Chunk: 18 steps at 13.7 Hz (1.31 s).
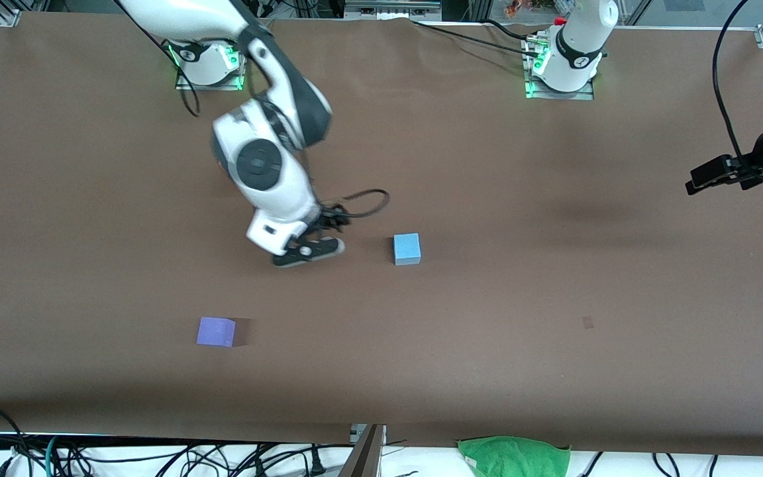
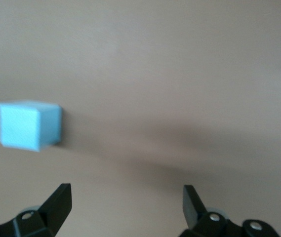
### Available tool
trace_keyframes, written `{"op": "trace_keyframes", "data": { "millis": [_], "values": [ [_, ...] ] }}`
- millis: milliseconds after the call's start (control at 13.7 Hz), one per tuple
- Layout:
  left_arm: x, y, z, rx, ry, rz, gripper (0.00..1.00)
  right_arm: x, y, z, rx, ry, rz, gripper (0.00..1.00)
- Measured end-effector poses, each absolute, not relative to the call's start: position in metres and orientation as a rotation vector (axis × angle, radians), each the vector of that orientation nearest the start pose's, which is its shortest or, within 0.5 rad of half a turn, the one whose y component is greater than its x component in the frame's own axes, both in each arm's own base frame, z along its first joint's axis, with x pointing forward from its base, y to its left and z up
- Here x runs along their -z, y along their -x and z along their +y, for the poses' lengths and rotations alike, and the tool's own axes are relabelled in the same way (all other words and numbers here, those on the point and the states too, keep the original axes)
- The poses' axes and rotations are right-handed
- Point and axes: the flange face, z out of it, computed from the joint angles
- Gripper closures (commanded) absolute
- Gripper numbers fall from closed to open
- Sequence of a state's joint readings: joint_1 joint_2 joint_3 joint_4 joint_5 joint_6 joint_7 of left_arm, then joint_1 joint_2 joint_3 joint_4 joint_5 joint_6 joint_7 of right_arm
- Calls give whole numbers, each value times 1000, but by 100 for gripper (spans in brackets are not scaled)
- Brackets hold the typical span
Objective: Place blue block between orange and purple blocks
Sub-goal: 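Reach the right gripper to the light-blue cube while the left gripper rests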
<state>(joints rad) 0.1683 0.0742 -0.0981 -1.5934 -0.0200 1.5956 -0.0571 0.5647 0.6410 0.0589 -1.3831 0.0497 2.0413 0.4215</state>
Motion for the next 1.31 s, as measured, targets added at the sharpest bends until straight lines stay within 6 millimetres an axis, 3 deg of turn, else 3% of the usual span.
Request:
{"op": "trace_keyframes", "data": {
  "millis": [146,291,583,801,1311],
  "values": [
    [-575,-574,40,-112,3162,-181,0,-319,-594,464,-7,3038,-95,1],
    [-583,-572,26,-94,3161,-140,0,-293,-591,496,35,2994,9,1],
    [-597,-558,7,-132,3159,-90,0,-225,-552,556,81,2933,118,1],
    [-596,-558,5,-138,3160,-87,0,-203,-539,567,100,2951,96,1],
    [-587,-569,5,-153,3160,-84,0,-206,-550,559,188,2992,52,9]
  ]
}}
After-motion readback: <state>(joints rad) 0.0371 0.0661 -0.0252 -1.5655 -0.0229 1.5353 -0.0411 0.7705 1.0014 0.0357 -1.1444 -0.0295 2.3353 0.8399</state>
